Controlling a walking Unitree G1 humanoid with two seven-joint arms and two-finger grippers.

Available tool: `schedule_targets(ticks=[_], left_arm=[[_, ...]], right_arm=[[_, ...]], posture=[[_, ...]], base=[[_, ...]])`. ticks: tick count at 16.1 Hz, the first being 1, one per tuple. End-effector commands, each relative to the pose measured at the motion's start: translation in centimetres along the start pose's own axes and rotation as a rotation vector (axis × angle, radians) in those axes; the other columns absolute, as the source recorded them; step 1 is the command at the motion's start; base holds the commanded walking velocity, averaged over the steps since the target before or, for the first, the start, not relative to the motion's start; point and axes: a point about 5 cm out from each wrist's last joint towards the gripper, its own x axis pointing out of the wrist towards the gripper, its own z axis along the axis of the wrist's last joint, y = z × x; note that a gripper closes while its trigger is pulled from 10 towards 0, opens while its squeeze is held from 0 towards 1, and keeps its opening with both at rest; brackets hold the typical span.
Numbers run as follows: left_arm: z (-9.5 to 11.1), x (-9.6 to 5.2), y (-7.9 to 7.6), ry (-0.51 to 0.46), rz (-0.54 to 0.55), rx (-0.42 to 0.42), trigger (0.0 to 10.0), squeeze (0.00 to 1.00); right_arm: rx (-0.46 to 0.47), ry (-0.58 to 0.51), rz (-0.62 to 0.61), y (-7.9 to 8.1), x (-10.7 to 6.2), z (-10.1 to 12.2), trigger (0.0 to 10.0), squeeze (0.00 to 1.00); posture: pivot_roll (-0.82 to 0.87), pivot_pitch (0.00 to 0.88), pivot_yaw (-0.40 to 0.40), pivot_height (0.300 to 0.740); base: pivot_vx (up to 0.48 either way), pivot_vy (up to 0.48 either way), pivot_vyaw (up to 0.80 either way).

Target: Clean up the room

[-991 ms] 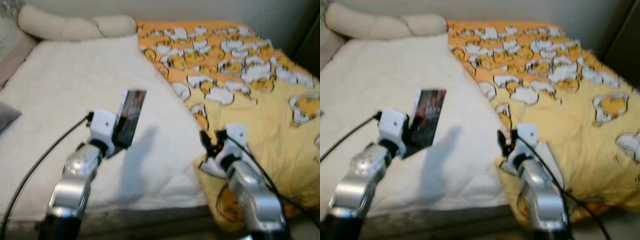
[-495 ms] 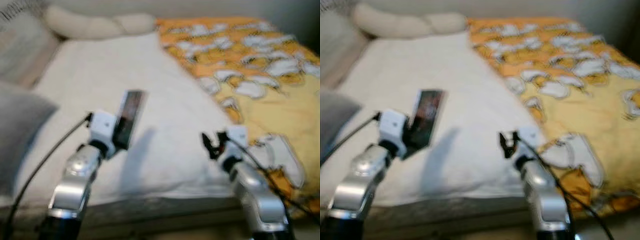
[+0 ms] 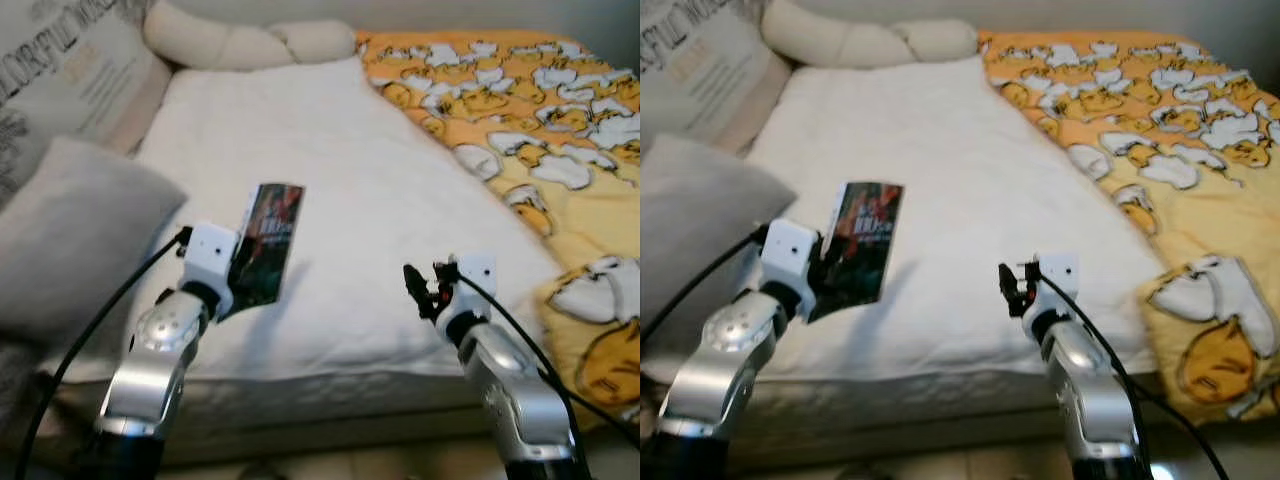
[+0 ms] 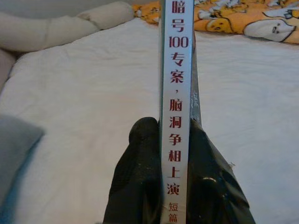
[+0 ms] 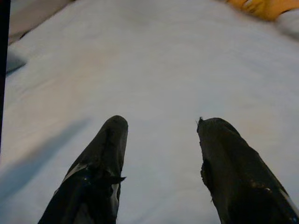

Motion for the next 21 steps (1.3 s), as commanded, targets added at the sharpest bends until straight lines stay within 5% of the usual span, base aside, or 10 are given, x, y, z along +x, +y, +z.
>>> schedule_targets(ticks=[1, 4, 8, 21], left_arm=[[0.8, -0.3, 1.0, -0.034, 0.035, 0.022, 10.0, 0.00], [1.3, -0.2, 0.7, -0.045, 0.031, 0.086, 10.0, 0.00], [1.1, -0.2, 0.9, -0.035, 0.067, -0.016, 10.0, 0.00], [0.8, -0.4, 1.4, -0.026, 0.060, -0.022, 10.0, 0.00]], right_arm=[[-0.001, -0.021, 0.028, 0.6, 0.2, 0.6, 10.0, 0.00], [-0.042, -0.025, 0.054, 0.9, 0.4, 0.9, 10.0, 0.00], [-0.047, -0.034, 0.043, 0.7, 0.6, 1.1, 10.0, 0.00], [-0.102, -0.020, 0.147, 1.7, 0.6, 0.9, 10.0, 0.00]], posture=[[0.04, 0.000, 0.037, 0.740], [0.05, 0.000, 0.037, 0.740], [0.05, 0.000, 0.035, 0.740], [0.05, 0.000, 0.028, 0.740]], base=[[0.000, 0.431, 0.00], [0.000, -0.172, 0.00], [0.000, -0.240, 0.60], [0.184, 0.000, 0.18]])
